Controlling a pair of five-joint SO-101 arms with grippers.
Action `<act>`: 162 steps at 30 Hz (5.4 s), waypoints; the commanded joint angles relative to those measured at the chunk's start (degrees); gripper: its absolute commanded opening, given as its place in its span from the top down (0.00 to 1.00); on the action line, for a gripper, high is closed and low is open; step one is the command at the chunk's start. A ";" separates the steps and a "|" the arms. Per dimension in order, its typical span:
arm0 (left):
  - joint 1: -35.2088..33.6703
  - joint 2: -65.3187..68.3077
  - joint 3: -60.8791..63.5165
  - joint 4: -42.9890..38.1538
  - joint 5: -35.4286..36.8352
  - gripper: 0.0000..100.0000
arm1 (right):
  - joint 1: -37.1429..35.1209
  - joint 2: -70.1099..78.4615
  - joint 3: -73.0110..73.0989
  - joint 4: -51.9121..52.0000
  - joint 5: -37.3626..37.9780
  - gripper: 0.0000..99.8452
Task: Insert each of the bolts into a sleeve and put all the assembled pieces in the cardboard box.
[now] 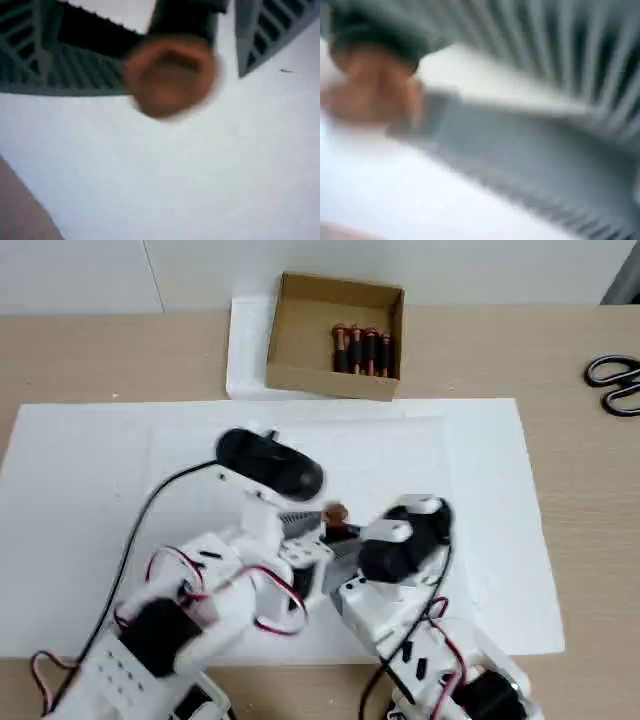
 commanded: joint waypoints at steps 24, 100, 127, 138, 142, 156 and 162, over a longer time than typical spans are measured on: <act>-22.15 16.70 -26.15 -2.81 5.45 0.77 | 13.32 3.38 -0.53 -4.70 0.09 1.00; -31.38 37.63 -33.98 -5.01 6.24 0.77 | 18.86 181.41 -158.07 -18.95 18.81 0.79; -30.42 37.10 -44.97 -7.21 2.99 0.99 | 20.00 159.69 -166.51 14.46 18.37 0.99; -26.64 37.10 -55.52 4.48 2.99 0.99 | 21.23 144.13 -166.51 35.82 18.29 1.00; -26.11 37.01 -57.98 8.18 3.08 0.99 | 21.41 139.82 -166.42 40.22 13.63 1.00; -21.71 21.01 -59.03 22.86 2.99 0.99 | 20.79 114.86 -148.04 40.92 12.84 1.00; -29.01 18.64 -58.95 25.32 3.16 0.99 | 21.05 93.41 -119.03 40.57 12.66 1.00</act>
